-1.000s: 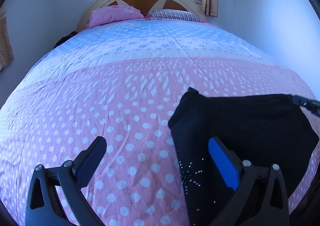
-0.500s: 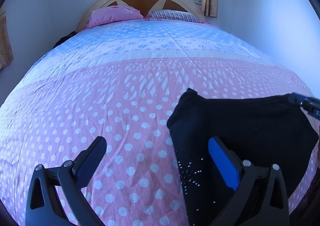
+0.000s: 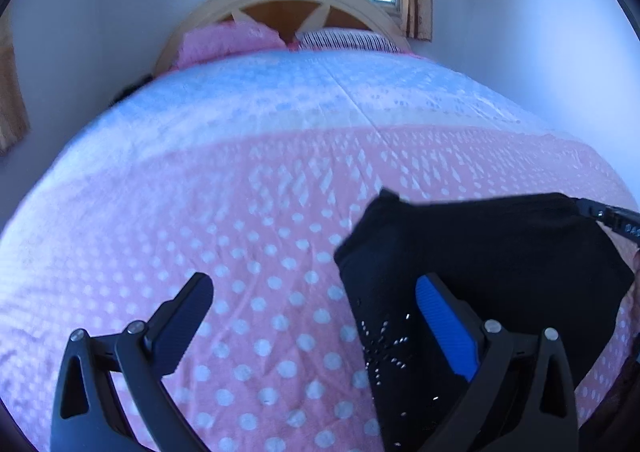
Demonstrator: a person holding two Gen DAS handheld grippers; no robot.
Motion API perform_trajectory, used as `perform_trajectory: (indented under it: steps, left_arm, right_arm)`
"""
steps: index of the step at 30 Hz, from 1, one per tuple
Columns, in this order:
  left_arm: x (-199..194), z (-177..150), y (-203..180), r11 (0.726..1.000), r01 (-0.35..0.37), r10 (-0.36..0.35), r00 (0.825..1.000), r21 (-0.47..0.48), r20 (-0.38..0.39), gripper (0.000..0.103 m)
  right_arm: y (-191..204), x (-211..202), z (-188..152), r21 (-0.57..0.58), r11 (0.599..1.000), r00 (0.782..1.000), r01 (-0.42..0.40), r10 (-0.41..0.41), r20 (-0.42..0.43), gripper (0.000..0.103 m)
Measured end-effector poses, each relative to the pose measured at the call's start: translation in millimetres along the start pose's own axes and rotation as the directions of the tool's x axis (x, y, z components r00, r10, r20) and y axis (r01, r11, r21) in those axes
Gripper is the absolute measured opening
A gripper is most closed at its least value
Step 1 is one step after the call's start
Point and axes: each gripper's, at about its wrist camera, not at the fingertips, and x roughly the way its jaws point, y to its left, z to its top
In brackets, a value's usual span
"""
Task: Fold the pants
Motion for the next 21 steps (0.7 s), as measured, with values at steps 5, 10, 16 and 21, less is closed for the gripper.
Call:
perform_trajectory:
  steps: [5, 10, 16, 21]
  left_arm:
    - [-31, 23, -24, 0.999, 0.033, -0.037, 0.993, 0.04, 0.111, 0.103]
    - [-23, 42, -72, 0.98, 0.169, -0.179, 0.979, 0.104, 0.097, 0.103]
    - [12, 54, -141, 0.925, 0.347, -0.347, 0.937, 0.153, -0.028, 0.103]
    - [38, 49, -208, 0.904, 0.314, -0.283, 0.948, 0.291, -0.144, 0.103]
  right_arm:
    - [-11, -44, -6, 0.072, 0.996, 0.998, -0.055, 0.055, 0.013, 0.044]
    - [0, -68, -35, 0.035, 0.994, 0.994, -0.1, 0.102, -0.047, 0.044]
    - [11, -61, -61, 0.032, 0.992, 0.987, -0.122, 0.125, -0.103, 0.013]
    - [15, -68, -61, -0.014, 0.996, 0.989, -0.087, 0.085, -0.122, 0.009]
